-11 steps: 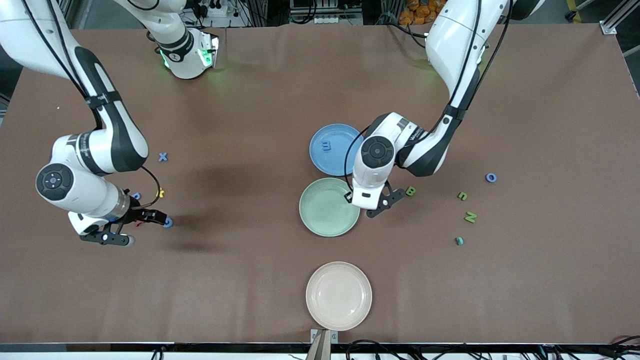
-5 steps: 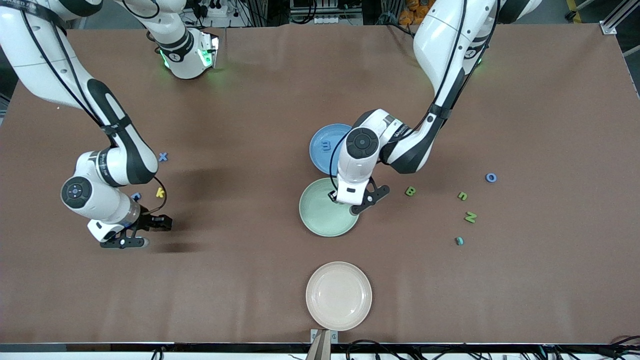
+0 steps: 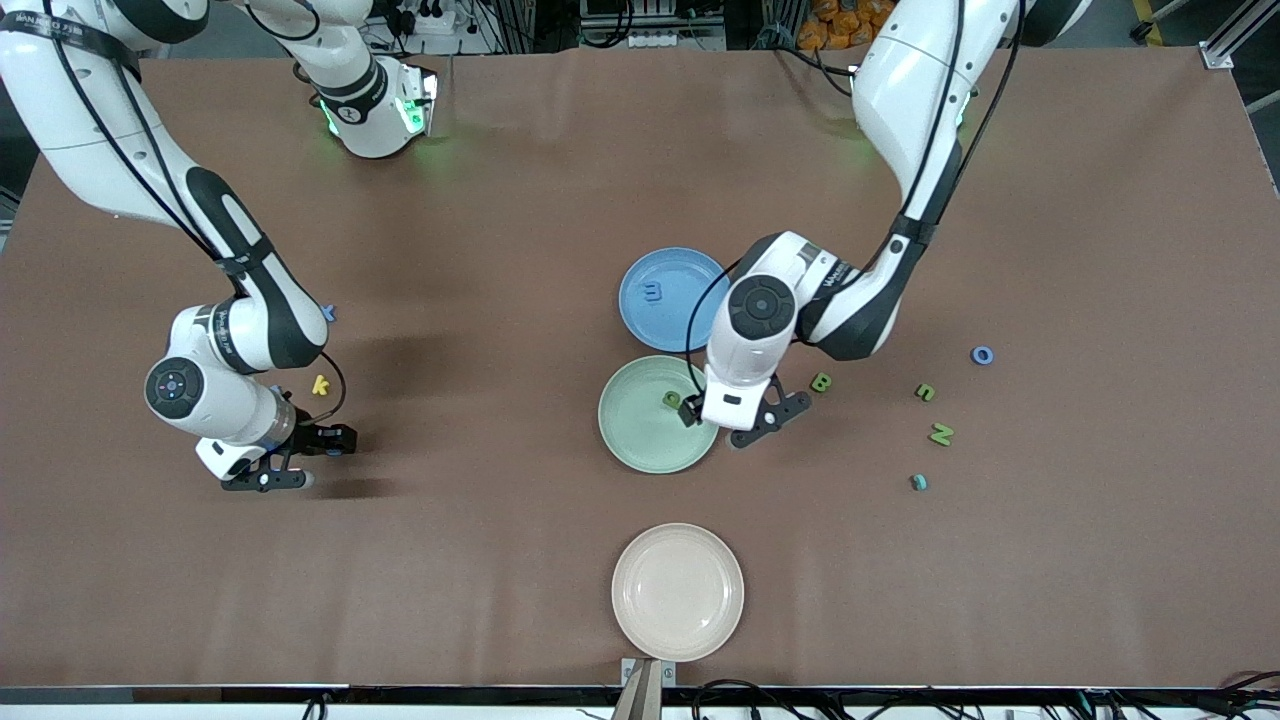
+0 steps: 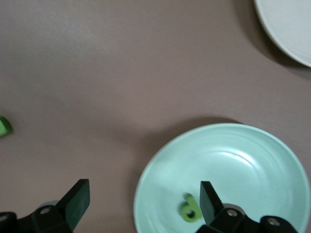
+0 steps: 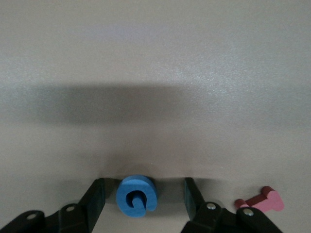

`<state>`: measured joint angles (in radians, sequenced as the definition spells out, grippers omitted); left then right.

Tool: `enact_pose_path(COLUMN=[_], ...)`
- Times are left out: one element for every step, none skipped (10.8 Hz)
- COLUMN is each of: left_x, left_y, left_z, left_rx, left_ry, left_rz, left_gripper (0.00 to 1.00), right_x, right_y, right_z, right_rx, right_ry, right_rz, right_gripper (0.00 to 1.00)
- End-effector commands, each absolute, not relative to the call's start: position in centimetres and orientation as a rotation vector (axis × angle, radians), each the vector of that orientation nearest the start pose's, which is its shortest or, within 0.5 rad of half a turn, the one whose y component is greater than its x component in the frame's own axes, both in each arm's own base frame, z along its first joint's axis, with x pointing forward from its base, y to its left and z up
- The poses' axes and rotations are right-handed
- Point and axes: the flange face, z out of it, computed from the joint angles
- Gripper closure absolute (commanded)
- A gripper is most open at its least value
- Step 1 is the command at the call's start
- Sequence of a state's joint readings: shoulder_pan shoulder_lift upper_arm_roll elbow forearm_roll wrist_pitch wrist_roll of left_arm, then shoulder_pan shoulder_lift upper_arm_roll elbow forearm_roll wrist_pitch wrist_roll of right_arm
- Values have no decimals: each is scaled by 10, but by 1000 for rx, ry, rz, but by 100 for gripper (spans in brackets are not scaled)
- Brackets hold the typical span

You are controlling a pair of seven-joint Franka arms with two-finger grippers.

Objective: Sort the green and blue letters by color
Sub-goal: 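Place the green d on the green plate while the right gripper grasps blue d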

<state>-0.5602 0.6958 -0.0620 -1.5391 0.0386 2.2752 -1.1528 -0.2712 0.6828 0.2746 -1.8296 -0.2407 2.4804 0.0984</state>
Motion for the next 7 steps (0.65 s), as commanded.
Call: enact_pose_path(left_x=[572, 567, 558, 550, 553, 554, 546], left_y=[-357, -338, -328, -316, -294, -273, -255], left_z=[252, 248, 245, 241, 242, 242, 242], left_rx=[-3054, -3048, -3031, -2975, -2940, -2922, -2938], left_ry=[-677, -645, -688, -835, -927, -976, -1015], left_rz=[23, 40, 50, 66, 71, 65, 18], left_gripper=[0, 0, 0, 0, 0, 0, 0], right_x=[631, 631, 632, 632, 632, 633, 632], right_y=[-10, -8, -6, -3, 2, 14, 31], right_z=[160, 160, 161, 163, 164, 170, 176], right_rx=[-3143, -3148, -3153, -3153, -3154, -3158, -3168], right_ry=[-110, -131, -134, -129, -128, -75, -25], right_rz=[33, 35, 31, 29, 40, 53, 73], right_gripper=[45, 73, 100, 100, 100, 100, 100])
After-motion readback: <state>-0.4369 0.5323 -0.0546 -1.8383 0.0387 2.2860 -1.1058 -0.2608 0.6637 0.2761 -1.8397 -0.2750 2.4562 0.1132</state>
